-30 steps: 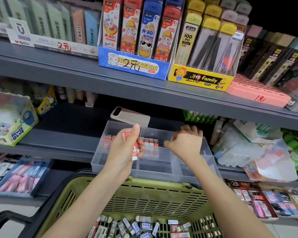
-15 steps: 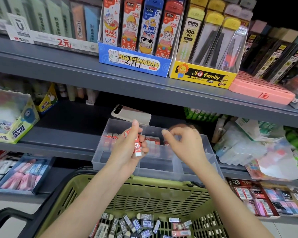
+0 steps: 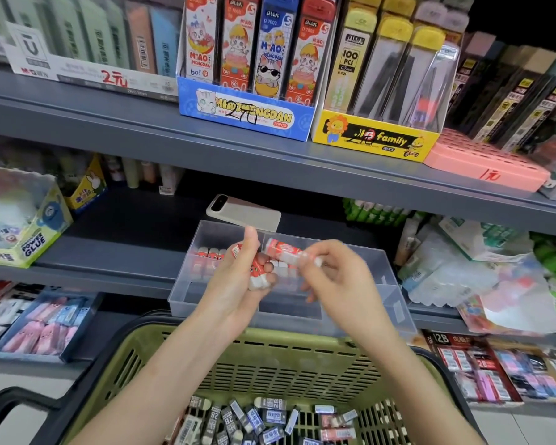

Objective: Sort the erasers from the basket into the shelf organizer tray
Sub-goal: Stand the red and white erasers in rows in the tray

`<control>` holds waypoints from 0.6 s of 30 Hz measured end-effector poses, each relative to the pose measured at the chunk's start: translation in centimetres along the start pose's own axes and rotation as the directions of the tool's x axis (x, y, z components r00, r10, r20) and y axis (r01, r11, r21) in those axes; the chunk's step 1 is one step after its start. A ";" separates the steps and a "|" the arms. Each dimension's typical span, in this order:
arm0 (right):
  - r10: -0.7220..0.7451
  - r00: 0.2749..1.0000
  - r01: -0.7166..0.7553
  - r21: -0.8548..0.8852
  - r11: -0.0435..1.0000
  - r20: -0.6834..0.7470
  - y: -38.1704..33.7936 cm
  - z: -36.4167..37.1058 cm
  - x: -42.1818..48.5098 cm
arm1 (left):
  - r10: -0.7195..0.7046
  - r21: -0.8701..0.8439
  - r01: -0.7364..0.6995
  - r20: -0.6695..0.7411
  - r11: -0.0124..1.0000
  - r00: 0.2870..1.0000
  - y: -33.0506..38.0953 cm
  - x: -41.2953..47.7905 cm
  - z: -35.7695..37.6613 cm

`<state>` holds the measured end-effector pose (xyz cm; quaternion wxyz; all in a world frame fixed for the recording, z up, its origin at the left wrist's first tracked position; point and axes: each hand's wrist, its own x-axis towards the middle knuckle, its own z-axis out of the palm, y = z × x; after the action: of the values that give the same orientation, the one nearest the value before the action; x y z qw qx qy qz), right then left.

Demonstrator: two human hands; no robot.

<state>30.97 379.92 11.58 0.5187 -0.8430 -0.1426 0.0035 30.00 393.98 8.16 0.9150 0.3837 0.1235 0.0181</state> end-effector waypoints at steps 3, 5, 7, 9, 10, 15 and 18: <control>-0.026 0.992 0.031 0.041 0.999 -0.120 1.3 -2.5 1.8 | -0.042 -0.062 0.038 -0.053 0.997 0.998 0.5 -0.1 -0.9; -0.024 0.985 0.012 -0.070 0.997 -0.172 2.3 -3.2 3.3 | -0.037 -0.049 0.035 -0.048 0.998 0.998 0.7 -0.2 -1.3; -0.007 0.989 -0.023 -0.198 0.980 -0.147 3.4 -3.0 4.9 | -0.019 -0.022 0.018 -0.041 1.000 0.999 0.9 -0.4 -1.5; -0.010 0.992 -0.033 -0.335 0.942 -0.126 4.3 -2.2 6.2 | -0.003 0.004 0.003 -0.038 1.000 0.999 1.1 -0.5 -1.6; -0.024 0.992 -0.026 -0.378 0.925 -0.127 4.7 -1.9 6.7 | 0.003 0.015 -0.002 -0.036 1.000 0.999 1.1 -0.6 -1.7; 0.013 0.998 -0.051 -0.606 0.794 -0.067 5.8 -0.4 8.1 | 0.006 0.032 -0.005 -0.042 0.999 0.999 1.2 -0.7 -2.0; 0.039 0.999 -0.015 -0.661 0.750 0.021 6.0 0.0 8.5 | 0.006 0.041 -0.005 -0.043 0.999 0.999 1.3 -0.6 -2.0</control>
<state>40.51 379.42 7.52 0.1851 -0.9736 -0.1310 -0.0256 29.05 396.26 7.83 0.9039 0.4024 0.1427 0.0264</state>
